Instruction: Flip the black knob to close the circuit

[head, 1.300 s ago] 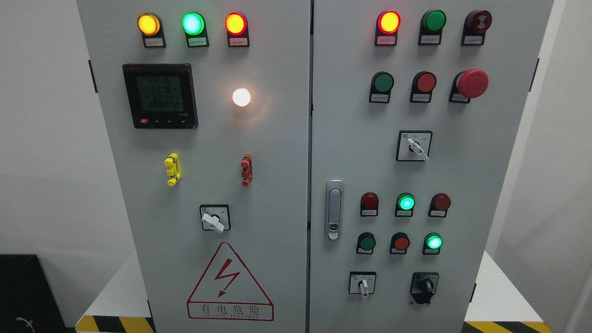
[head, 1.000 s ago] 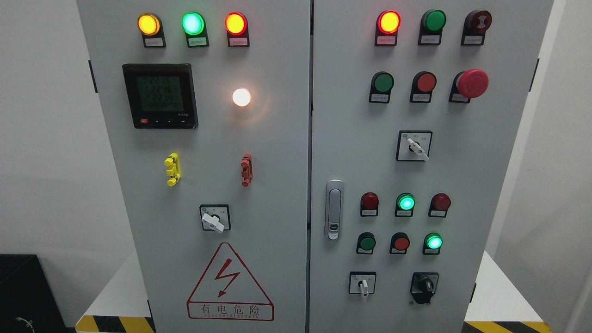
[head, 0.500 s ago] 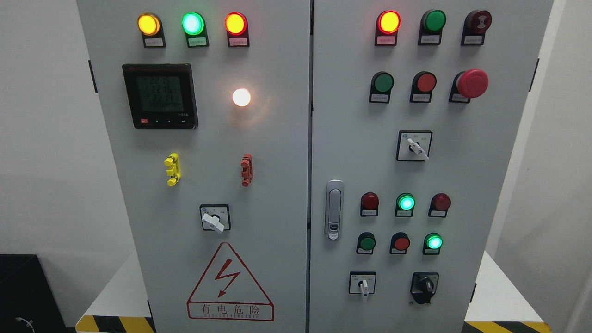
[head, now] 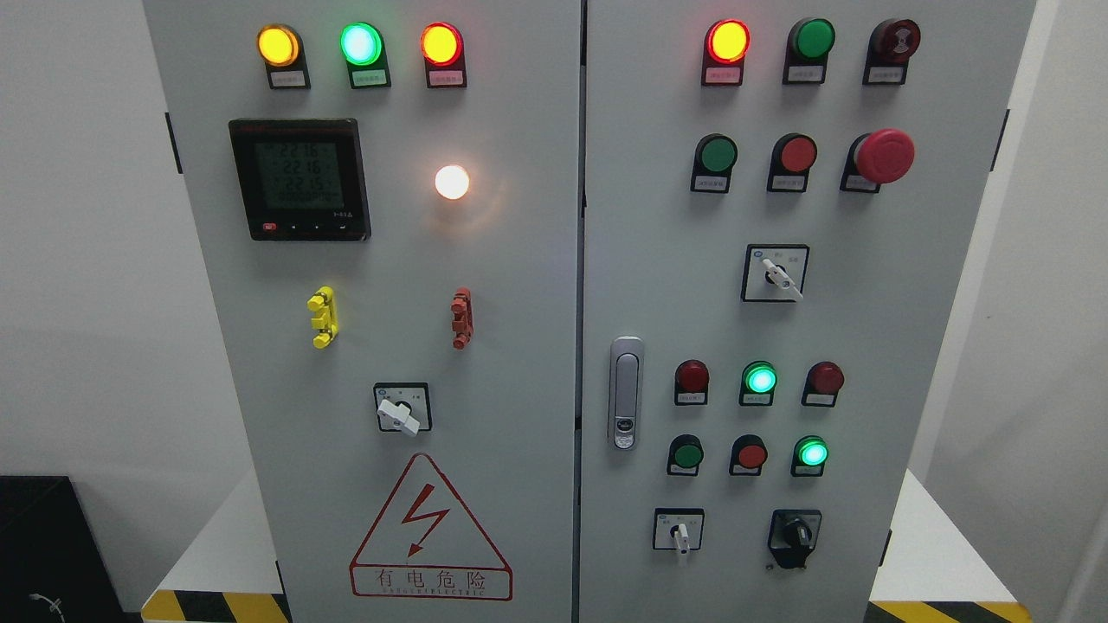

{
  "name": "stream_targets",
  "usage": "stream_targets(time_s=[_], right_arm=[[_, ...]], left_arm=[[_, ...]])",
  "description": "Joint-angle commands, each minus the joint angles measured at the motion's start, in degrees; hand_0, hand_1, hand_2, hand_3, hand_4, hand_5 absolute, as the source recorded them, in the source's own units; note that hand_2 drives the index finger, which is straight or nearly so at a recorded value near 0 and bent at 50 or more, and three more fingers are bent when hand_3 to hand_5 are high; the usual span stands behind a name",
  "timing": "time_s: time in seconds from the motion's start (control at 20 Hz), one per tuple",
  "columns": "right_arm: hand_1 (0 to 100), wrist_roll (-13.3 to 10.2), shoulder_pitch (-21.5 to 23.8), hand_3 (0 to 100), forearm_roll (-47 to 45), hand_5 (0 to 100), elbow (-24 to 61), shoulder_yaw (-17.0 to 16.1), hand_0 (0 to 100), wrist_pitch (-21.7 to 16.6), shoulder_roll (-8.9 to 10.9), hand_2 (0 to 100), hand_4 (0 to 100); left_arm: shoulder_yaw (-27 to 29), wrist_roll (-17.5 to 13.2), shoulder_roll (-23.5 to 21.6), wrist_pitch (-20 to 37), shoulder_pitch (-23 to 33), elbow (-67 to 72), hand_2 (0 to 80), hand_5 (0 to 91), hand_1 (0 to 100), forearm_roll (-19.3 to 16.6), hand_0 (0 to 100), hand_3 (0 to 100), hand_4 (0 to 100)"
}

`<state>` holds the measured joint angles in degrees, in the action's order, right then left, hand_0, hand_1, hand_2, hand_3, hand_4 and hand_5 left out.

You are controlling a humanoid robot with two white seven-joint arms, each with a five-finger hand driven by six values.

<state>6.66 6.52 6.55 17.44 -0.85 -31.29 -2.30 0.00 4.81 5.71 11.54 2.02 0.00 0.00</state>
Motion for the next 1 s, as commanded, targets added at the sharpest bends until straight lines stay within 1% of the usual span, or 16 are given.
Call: stream_targets(time_s=[0.0, 0.05, 0.1, 0.2, 0.25, 0.35, 0.45, 0.55, 0.65, 0.8, 0.85, 0.95], right_arm=[[17, -5.32, 0.16, 65, 4.51, 37, 11.9, 1.29, 0, -1.75, 2.73, 46, 52], [15, -6.91, 0.07, 70, 6.0, 42, 13.3, 1.21, 0, -1.93, 3.09, 51, 55], [13, -8.23, 0.07, 72, 7.58, 44, 14.71, 1.29, 0, -2.46, 3.53, 54, 56], [4, -9.73, 0.24, 79, 9.96, 54, 18.66, 1.2, 0, -2.64, 4.32, 64, 63], [2, -10.08, 0.51, 81, 10.93, 56, 20.94, 1.03, 0, -2.46, 4.32, 66, 65], [0, -10.44, 0.86, 86, 12.34, 63, 26.03, 0.68, 0, -1.67, 4.32, 71, 68], [0, -10.53, 1.99, 88, 13.22, 66, 32.53, 0.07, 0, 1.21, 4.32, 73, 70], [0, -10.53, 3.67, 88, 14.36, 67, 39.65, -0.73, 0, 3.51, 4.06, 73, 70], [2, -10.53, 4.64, 89, 16.29, 68, 45.2, -2.3, 0, 4.92, 3.62, 74, 71], [4, -10.44, 4.99, 89, 22.26, 69, 49.95, -5.38, 0, 5.19, 3.35, 74, 71], [4, -10.44, 4.99, 90, 23.67, 69, 51.53, -6.0, 0, 5.27, 3.35, 74, 71], [6, -10.35, 4.99, 91, 25.61, 70, 54.78, -6.7, 0, 6.93, 3.44, 75, 72]], left_arm=[[-1.14, 0.02, 0.0, -0.02, 0.0, 1.32, 0.0, 0.0, 0, -1.23, 0, 0, 0], [-1.14, 0.02, 0.0, -0.02, 0.0, 1.32, 0.0, 0.0, 0, -1.14, 0, 0, 0], [-1.14, 0.02, 0.0, -0.02, 0.0, 1.32, 0.0, 0.0, 0, -1.23, 0, 0, 0], [-1.14, 0.02, 0.0, -0.02, 0.0, 1.32, 0.0, 0.0, 0, -1.23, 0, 0, 0], [-1.14, 0.02, 0.0, -0.02, 0.0, 1.32, 0.0, 0.0, 0, -1.23, 0, 0, 0], [-1.14, 0.02, 0.0, -0.02, 0.0, 1.32, 0.0, 0.0, 0, -1.23, 0, 0, 0], [-1.14, 0.02, 0.0, -0.02, 0.0, 1.32, 0.0, 0.0, 0, -1.23, 0, 0, 0], [-1.14, 0.02, 0.0, -0.02, 0.0, 1.32, 0.0, 0.0, 0, -1.23, 0, 0, 0], [-1.14, 0.02, 0.0, -0.02, 0.0, 1.32, 0.0, 0.0, 0, -1.23, 0, 0, 0], [-1.14, 0.02, 0.0, -0.02, 0.0, 1.32, 0.0, 0.0, 0, -1.14, 0, 0, 0], [-1.14, 0.02, 0.0, -0.02, 0.0, 1.32, 0.0, 0.0, 0, -1.23, 0, 0, 0], [-1.14, 0.02, 0.0, -0.02, 0.0, 1.32, 0.0, 0.0, 0, -1.23, 0, 0, 0]])
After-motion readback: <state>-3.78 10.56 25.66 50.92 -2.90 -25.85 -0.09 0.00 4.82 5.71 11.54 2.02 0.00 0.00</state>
